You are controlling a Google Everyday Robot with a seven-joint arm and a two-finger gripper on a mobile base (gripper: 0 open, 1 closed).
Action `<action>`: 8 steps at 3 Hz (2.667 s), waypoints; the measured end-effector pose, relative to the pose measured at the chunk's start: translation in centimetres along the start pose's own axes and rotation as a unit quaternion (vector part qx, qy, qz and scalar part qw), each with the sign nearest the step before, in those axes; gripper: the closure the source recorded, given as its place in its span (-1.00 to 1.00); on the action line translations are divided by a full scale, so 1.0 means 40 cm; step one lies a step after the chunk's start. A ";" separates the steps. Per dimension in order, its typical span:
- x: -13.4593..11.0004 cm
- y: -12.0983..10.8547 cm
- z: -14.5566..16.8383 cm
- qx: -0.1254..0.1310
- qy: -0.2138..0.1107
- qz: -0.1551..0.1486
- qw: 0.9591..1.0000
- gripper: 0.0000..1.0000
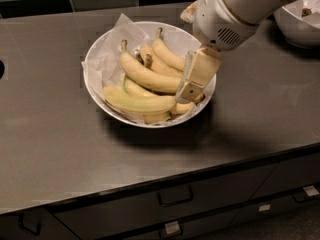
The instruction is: Pick banana from white bowl
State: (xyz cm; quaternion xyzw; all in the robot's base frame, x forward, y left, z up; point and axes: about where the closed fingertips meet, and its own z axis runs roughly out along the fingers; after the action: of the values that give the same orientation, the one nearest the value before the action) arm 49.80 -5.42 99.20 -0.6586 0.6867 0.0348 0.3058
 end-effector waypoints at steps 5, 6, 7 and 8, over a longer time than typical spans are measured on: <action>-0.134 -0.049 0.150 0.060 -0.023 0.017 0.998 -0.62; -0.155 -0.056 0.185 0.054 -0.017 0.015 0.998 -0.62; -0.159 -0.058 0.213 0.041 -0.009 0.021 0.999 -0.60; -0.162 -0.058 0.228 0.029 -0.001 0.026 0.999 -0.52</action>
Offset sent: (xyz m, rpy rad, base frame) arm 0.0295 0.0647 -0.0029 0.0449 -0.0205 0.0430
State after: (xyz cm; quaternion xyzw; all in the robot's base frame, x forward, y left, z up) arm 55.01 4.10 95.64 -0.6316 0.7040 0.0235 0.3241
